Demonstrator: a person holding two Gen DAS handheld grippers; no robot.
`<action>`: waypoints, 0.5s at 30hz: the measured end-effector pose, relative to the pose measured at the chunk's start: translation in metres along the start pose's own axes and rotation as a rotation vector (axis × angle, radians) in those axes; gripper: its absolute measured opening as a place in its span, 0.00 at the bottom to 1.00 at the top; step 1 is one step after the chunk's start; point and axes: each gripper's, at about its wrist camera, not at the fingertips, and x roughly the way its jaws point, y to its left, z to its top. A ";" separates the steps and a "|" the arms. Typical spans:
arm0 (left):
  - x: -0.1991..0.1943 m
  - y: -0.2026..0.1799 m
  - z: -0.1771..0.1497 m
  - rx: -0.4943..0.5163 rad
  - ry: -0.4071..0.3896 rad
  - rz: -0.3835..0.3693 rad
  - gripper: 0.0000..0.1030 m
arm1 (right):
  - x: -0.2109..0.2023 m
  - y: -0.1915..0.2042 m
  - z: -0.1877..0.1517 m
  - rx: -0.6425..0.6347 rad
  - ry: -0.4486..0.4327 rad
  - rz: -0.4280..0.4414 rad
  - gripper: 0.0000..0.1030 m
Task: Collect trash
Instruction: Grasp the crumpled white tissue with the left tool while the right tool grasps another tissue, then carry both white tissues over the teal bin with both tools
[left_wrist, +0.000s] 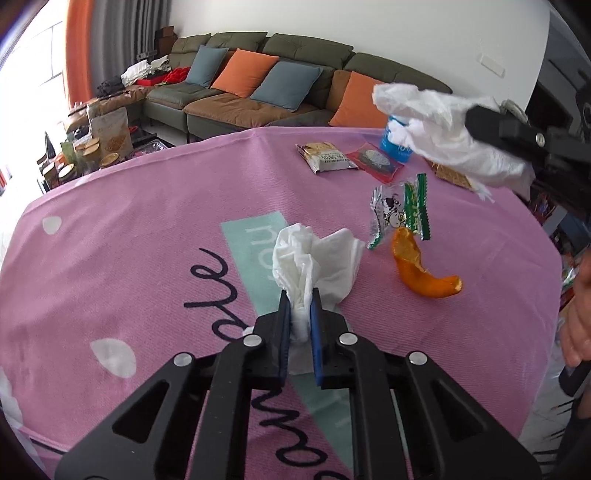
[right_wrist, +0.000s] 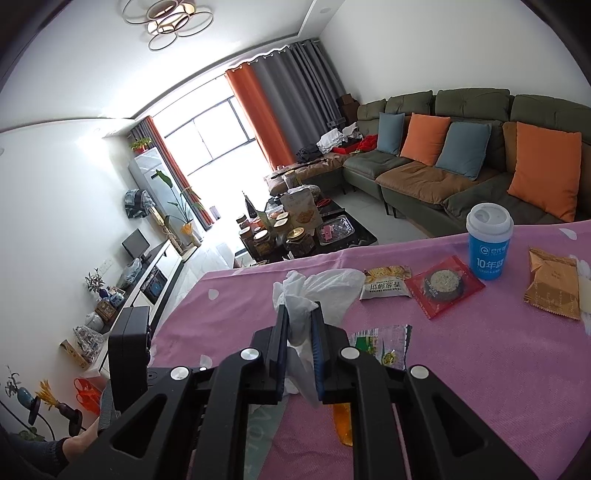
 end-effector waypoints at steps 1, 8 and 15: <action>-0.006 -0.001 -0.001 0.000 -0.015 -0.001 0.10 | -0.001 0.002 -0.002 -0.002 0.000 0.000 0.10; -0.075 0.003 -0.018 -0.032 -0.142 0.024 0.09 | -0.009 0.026 -0.011 -0.042 0.004 0.006 0.10; -0.144 0.018 -0.053 -0.065 -0.240 0.106 0.10 | -0.001 0.060 -0.026 -0.125 0.049 -0.028 0.10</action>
